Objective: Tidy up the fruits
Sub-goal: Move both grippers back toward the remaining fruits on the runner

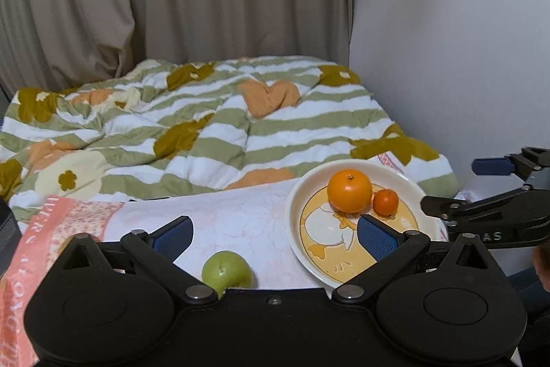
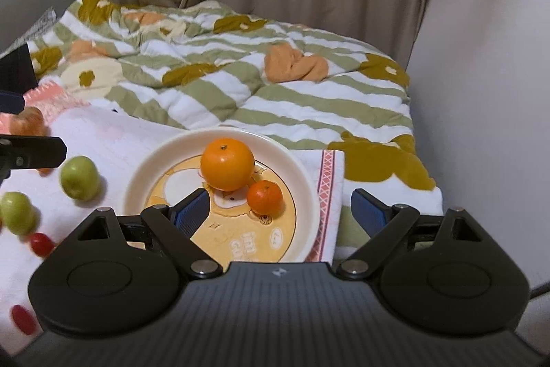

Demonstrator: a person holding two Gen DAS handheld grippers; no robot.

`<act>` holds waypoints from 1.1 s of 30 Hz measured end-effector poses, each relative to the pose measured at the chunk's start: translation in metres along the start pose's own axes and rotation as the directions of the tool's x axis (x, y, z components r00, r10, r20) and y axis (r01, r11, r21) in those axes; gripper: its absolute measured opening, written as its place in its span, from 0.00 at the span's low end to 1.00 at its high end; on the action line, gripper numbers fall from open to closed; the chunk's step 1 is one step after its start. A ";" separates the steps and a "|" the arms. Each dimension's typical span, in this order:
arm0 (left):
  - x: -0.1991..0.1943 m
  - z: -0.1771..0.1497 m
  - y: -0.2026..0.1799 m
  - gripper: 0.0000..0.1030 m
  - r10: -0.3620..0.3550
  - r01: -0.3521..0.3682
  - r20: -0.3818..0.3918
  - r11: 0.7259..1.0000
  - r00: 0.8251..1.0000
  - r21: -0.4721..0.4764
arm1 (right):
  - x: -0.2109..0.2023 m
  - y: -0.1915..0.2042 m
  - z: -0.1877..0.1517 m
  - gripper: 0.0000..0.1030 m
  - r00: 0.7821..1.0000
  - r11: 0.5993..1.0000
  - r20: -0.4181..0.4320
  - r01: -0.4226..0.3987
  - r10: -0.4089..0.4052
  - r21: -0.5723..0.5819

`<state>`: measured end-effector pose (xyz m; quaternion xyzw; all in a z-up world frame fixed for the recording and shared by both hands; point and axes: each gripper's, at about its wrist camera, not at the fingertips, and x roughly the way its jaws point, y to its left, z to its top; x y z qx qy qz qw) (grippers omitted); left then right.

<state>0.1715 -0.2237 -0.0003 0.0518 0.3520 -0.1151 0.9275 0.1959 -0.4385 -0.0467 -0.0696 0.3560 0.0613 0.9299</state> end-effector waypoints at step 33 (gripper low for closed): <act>-0.166 -0.123 0.127 1.00 0.099 -0.096 0.161 0.995 0.982 -0.022 | -0.192 0.151 -0.068 1.00 0.997 0.989 0.039 0.059 -0.065 0.139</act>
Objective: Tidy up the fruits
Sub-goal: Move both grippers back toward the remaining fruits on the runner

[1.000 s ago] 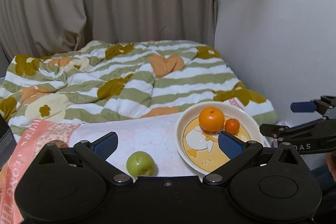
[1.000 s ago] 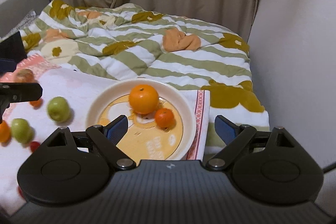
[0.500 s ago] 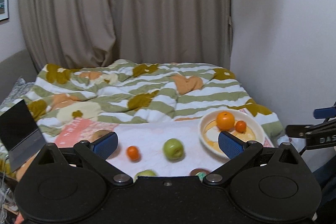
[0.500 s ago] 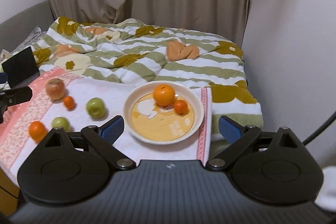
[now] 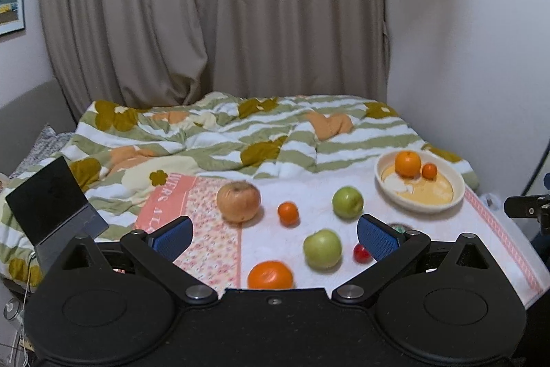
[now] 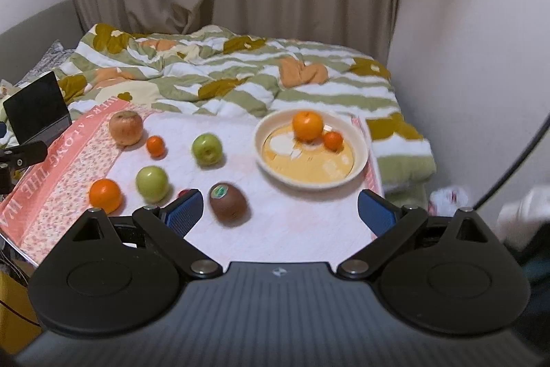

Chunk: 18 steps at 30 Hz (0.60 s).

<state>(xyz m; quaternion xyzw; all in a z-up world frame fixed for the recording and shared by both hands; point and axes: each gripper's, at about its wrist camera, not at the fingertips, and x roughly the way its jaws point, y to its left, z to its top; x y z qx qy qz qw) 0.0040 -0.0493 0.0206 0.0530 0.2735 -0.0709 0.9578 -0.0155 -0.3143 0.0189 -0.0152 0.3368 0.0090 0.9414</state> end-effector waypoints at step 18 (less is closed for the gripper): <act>0.066 -0.049 0.056 1.00 -0.157 0.172 -0.126 0.979 0.980 0.114 | 0.042 0.091 -0.067 1.00 0.990 0.982 -0.125 0.085 -0.064 0.170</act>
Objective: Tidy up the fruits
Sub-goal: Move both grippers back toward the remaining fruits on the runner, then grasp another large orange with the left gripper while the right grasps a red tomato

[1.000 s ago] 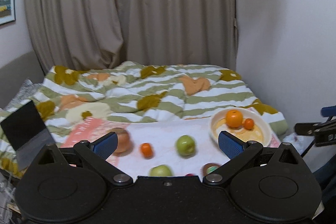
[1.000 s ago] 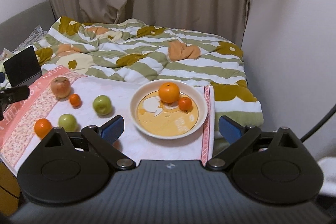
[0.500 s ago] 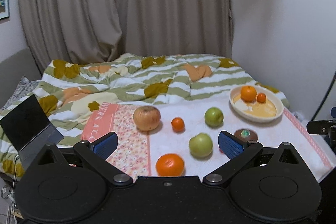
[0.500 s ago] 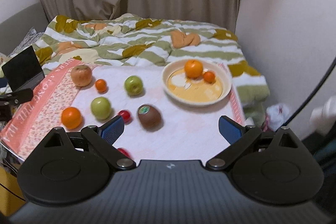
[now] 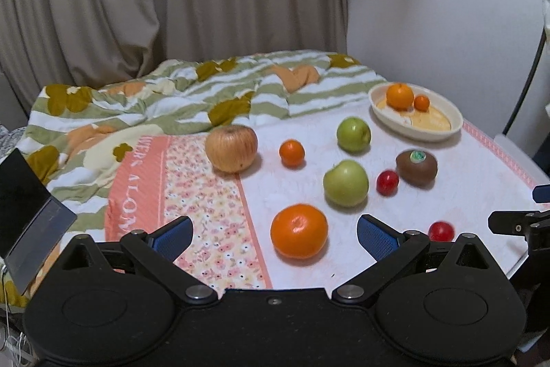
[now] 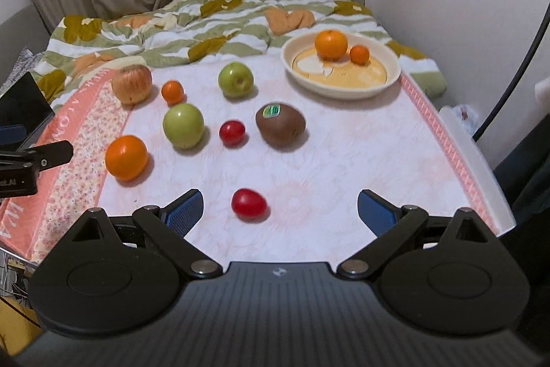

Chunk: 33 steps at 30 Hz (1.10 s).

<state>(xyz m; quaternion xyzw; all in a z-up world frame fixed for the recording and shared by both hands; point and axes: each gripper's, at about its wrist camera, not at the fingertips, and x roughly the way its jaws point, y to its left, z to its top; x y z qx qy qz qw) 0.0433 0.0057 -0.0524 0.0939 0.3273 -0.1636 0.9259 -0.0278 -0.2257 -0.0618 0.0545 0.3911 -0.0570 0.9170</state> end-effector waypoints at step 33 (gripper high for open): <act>0.100 -0.011 0.000 0.61 -0.106 0.102 -0.180 0.994 0.978 -0.030 | 0.090 0.022 -0.013 0.66 0.993 1.000 -0.119 0.000 0.000 0.000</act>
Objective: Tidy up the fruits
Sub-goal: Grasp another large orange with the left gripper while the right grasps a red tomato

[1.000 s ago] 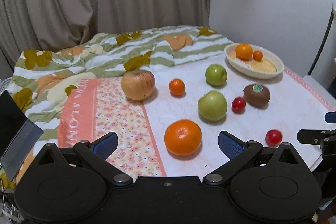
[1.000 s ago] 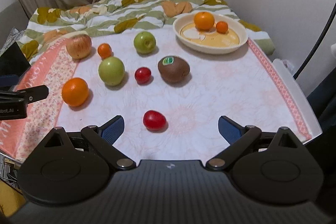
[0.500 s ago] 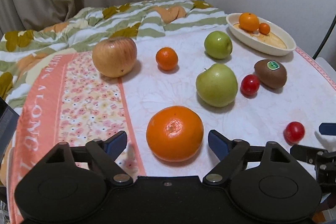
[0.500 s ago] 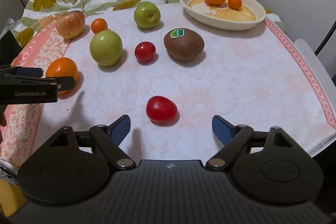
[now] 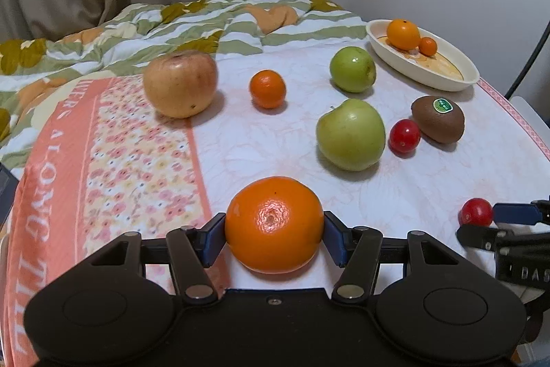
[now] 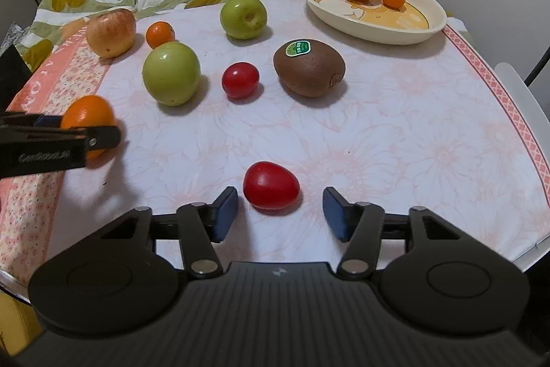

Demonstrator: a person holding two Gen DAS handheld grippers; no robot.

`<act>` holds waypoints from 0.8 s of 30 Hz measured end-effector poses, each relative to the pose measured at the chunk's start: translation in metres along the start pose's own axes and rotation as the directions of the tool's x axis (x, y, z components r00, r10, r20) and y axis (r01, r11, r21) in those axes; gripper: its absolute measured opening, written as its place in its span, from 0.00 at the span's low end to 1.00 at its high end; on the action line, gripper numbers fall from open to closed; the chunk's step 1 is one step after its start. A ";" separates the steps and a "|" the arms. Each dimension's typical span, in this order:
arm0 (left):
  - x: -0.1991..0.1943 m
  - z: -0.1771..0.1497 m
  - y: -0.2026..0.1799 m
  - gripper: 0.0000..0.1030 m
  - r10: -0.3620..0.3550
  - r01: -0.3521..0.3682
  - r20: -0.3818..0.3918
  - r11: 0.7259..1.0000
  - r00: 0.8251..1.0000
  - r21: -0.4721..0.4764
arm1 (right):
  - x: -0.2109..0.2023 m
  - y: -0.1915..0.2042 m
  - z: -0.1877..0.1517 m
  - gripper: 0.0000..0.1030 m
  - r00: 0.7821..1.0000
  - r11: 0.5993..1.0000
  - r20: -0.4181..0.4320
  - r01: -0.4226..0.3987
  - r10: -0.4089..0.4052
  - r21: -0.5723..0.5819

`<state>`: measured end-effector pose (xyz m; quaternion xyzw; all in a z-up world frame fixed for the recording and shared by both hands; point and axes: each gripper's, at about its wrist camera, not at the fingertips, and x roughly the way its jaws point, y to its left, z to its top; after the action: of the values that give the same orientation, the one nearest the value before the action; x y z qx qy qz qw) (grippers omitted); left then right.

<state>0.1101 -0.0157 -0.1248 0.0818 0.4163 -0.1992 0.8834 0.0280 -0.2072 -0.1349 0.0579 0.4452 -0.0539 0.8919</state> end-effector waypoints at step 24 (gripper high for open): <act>-0.076 -0.006 -0.005 0.61 -0.005 0.012 0.092 0.997 0.996 -0.072 | -0.039 0.012 0.013 0.49 0.996 0.999 0.087 -0.022 0.025 -0.039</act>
<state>0.0602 0.0029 -0.0698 0.0387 0.3826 -0.1914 0.9031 0.0167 -0.1954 -0.0957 0.0437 0.4062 -0.0374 0.9120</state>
